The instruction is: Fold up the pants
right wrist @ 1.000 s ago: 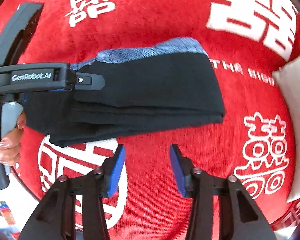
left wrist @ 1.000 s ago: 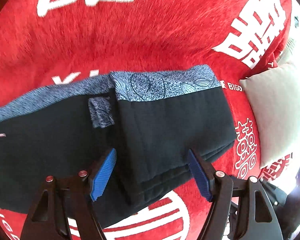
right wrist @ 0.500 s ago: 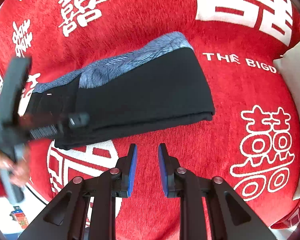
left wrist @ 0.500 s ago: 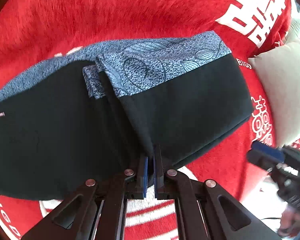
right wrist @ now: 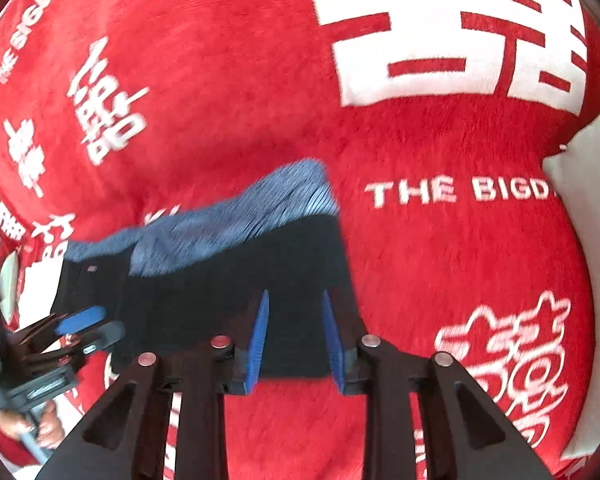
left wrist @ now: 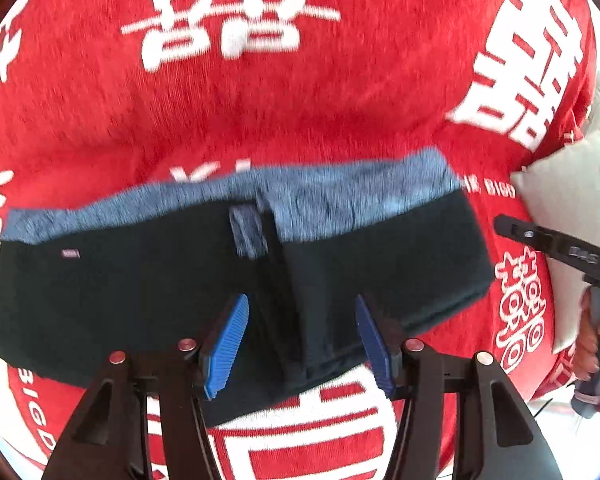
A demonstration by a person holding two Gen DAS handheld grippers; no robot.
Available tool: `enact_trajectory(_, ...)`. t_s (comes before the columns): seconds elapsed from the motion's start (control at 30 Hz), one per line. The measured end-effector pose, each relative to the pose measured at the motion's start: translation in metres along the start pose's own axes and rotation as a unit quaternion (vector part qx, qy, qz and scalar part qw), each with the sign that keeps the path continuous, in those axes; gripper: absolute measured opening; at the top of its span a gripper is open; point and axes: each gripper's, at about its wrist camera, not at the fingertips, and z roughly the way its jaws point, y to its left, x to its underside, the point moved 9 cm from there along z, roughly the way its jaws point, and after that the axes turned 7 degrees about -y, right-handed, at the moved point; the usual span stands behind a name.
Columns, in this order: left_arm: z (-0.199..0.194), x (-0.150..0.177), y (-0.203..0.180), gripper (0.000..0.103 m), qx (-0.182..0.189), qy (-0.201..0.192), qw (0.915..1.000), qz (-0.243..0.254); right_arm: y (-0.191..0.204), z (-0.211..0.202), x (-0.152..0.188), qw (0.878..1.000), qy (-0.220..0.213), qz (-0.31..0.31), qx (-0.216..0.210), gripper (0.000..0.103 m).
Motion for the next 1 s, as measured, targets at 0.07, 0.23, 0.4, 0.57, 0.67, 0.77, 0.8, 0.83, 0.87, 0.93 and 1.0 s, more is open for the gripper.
enact_trajectory(0.07, 0.004, -0.013, -0.006, 0.056, 0.004, -0.004, 1.0, 0.001, -0.003, 0.011, -0.011, 1.0, 0.003, 0.002, 0.0, 0.027)
enact_trajectory(0.23, 0.051, -0.019, -0.017, 0.057, -0.026, 0.02, 0.9993, 0.014, 0.008, 0.039, -0.016, 1.0, 0.024, -0.013, -0.006, 0.025)
enact_trajectory(0.4, 0.08, 0.007, -0.001, 0.059, -0.062, 0.047, 0.9969, -0.002, 0.014, 0.076, 0.011, 0.994, 0.063, -0.076, 0.054, 0.025)
enact_trajectory(0.57, 0.064, 0.013, 0.006, 0.078, -0.091, 0.051, 0.9945, 0.002, 0.021, 0.066, 0.01, 0.992, 0.065, -0.085, 0.065, 0.035)
enact_trajectory(0.67, 0.047, 0.015, 0.008, 0.078, -0.093, 0.046, 0.9946, -0.006, 0.028, 0.052, 0.015, 0.99, 0.068, -0.099, 0.075, 0.059)
enact_trajectory(0.77, 0.032, 0.02, 0.009, 0.078, -0.1, 0.044, 0.994, -0.009, 0.038, 0.039, 0.019, 0.987, 0.066, -0.115, 0.085, 0.063)
enact_trajectory(0.8, 0.027, 0.022, 0.01, 0.078, -0.102, 0.044, 0.9937, -0.01, 0.041, 0.035, 0.022, 0.986, 0.068, -0.12, 0.088, 0.066)
enact_trajectory(0.83, 0.021, 0.023, 0.011, 0.078, -0.104, 0.043, 0.9936, -0.012, 0.044, 0.031, 0.025, 0.986, 0.069, -0.123, 0.09, 0.067)
enact_trajectory(0.87, 0.017, 0.025, 0.012, 0.078, -0.104, 0.042, 0.9936, -0.014, 0.048, 0.027, 0.027, 0.986, 0.07, -0.125, 0.09, 0.069)
enact_trajectory(0.93, 0.006, 0.029, 0.014, 0.078, -0.105, 0.039, 0.9934, -0.021, 0.057, 0.02, 0.031, 0.986, 0.07, -0.127, 0.085, 0.072)
enact_trajectory(1.0, -0.003, 0.029, 0.015, 0.078, -0.109, 0.036, 0.9931, -0.027, 0.065, 0.013, 0.034, 0.985, 0.07, -0.13, 0.085, 0.076)
